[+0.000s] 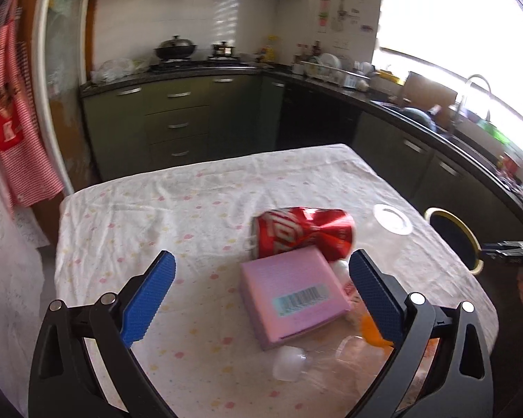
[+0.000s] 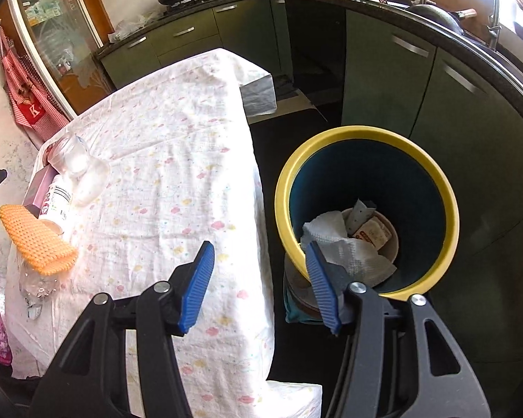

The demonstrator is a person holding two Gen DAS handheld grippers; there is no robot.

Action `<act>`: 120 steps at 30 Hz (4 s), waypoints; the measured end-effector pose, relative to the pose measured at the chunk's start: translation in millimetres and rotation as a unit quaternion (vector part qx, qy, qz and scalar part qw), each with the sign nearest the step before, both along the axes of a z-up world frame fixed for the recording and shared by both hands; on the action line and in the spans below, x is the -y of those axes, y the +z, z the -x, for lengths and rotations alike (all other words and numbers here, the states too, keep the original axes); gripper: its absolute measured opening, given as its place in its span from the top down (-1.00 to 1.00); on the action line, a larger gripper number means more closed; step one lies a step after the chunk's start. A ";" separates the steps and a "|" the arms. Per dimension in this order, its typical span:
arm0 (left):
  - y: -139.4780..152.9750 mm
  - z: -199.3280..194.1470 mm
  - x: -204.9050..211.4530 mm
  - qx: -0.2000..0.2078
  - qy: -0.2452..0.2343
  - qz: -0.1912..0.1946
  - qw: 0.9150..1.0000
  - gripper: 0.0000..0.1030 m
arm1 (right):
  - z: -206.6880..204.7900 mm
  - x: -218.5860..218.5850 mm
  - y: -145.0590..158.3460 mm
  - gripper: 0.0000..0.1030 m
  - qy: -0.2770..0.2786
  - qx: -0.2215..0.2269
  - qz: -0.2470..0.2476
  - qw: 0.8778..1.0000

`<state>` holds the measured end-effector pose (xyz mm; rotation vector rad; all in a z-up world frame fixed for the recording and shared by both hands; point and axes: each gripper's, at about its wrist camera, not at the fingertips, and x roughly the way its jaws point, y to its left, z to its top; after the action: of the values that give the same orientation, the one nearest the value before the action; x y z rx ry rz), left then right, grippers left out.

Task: Collect trash
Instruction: 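Grasp the orange mesh sponge with the left gripper, then carry the orange sponge to the yellow bin and drop it in, then grasp the clear plastic cup with the right gripper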

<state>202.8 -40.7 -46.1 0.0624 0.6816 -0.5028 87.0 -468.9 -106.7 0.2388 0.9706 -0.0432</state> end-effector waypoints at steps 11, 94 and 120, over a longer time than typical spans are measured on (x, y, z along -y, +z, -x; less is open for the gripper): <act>28.1 78.9 110.9 0.039 -0.397 -0.175 0.900 -0.85 | 2.8 -1.3 -6.5 -0.02 0.005 -0.002 -0.012 1.000; 23.5 3.5 0.2 0.040 0.134 0.029 0.990 -0.87 | -18.1 -65.4 13.8 -0.11 0.107 0.052 -0.041 0.992; -70.2 -29.5 -79.2 0.007 0.245 -0.020 0.969 -0.87 | -138.7 -206.4 15.1 0.09 0.207 0.082 0.011 0.975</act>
<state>232.4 38.5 -116.3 -0.0640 0.6654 -0.0128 225.7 -262.5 -91.6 0.0147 0.8396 0.3437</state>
